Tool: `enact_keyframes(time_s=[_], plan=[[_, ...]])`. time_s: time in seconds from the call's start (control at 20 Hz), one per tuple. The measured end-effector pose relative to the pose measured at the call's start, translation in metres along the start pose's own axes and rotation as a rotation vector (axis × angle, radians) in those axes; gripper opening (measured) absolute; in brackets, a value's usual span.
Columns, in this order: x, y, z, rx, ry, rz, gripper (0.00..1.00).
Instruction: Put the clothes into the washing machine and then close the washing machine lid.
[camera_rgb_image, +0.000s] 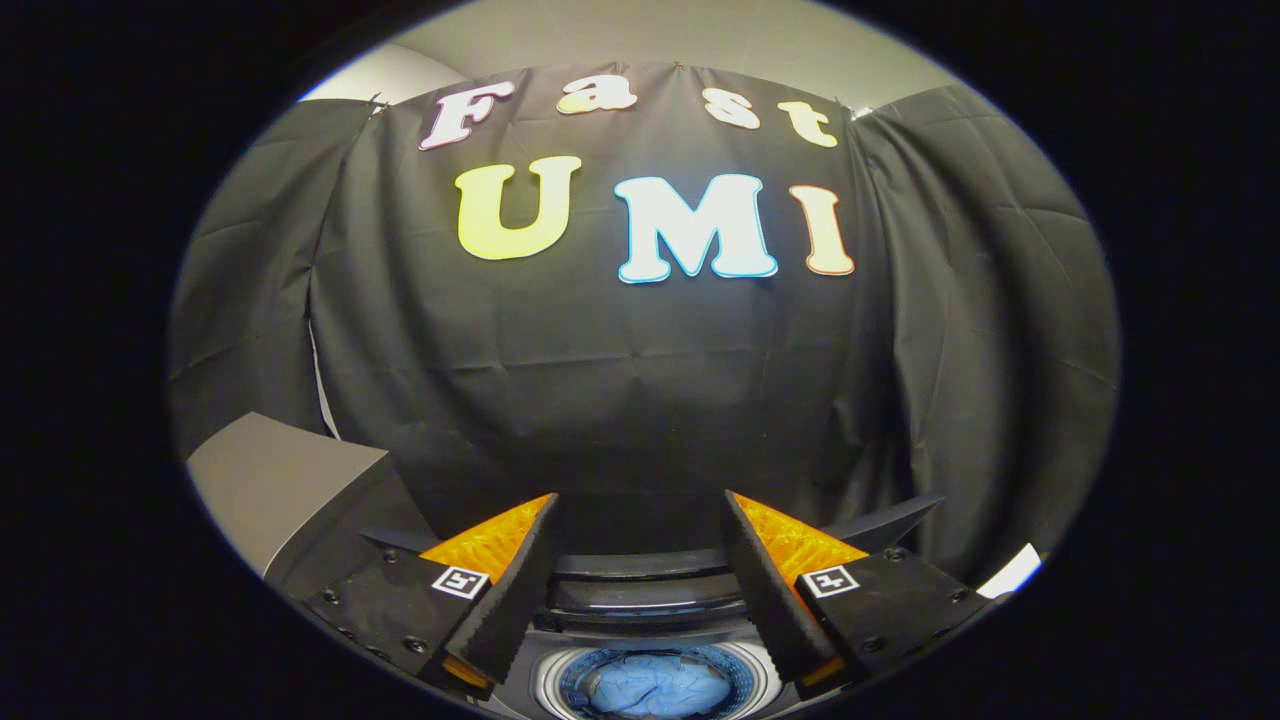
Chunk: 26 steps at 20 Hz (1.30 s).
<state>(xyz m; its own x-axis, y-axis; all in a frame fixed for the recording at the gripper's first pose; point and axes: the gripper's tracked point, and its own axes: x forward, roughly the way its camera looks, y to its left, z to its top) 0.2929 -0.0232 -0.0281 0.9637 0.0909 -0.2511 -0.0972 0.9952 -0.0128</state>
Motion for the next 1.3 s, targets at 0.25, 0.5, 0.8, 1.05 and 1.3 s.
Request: enact_keyframes(time_s=[0.25,0.5,0.8,1.05,1.3], plan=[[-0.019,0.000,-0.011,-0.001,-0.011,-0.006,0.98],[-0.033,0.000,-0.022,0.000,-0.011,-0.012,0.98],[-0.051,-0.001,-0.036,-0.003,-0.003,-0.012,0.98],[-0.066,-0.002,-0.051,-0.004,0.010,-0.006,0.98],[-0.085,-0.003,-0.076,0.004,0.031,-0.005,0.98]])
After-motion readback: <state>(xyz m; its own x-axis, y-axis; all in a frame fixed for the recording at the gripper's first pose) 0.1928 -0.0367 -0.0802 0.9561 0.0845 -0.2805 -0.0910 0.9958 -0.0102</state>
